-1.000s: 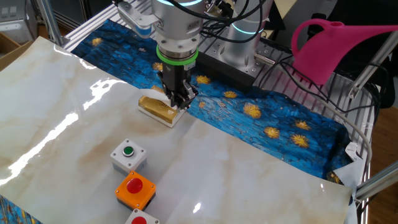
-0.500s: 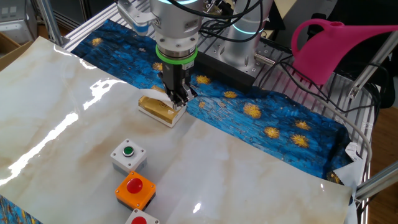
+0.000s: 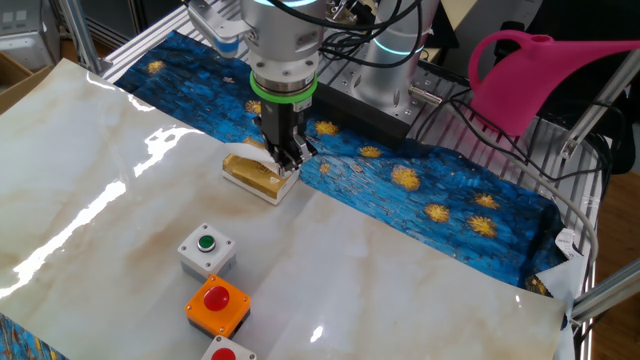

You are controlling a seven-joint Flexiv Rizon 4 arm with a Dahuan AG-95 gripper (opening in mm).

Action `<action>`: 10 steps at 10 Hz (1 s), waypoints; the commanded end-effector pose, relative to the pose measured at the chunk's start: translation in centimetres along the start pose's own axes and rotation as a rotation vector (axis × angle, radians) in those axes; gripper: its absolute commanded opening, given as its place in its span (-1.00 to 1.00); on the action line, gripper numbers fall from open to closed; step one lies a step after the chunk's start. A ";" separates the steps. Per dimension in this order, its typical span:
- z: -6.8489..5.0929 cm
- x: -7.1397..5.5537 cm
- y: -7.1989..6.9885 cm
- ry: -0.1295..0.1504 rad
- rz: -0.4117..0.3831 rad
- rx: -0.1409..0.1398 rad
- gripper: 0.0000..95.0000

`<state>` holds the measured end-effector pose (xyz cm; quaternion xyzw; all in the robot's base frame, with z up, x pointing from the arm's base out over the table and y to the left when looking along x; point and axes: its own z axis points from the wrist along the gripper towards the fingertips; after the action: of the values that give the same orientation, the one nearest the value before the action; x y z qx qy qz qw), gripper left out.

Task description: Press three buttons from left to right in sequence

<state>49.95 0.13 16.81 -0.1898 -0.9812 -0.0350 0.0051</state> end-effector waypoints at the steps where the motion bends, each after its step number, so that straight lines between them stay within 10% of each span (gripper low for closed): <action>1: 0.0 0.0 -0.1 0.001 0.004 -0.001 -1.00; 10: 0.1 0.3 -0.1 -0.010 -0.007 -0.016 -1.00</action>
<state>49.42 0.12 16.81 -0.1864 -0.9816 -0.0422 -0.0024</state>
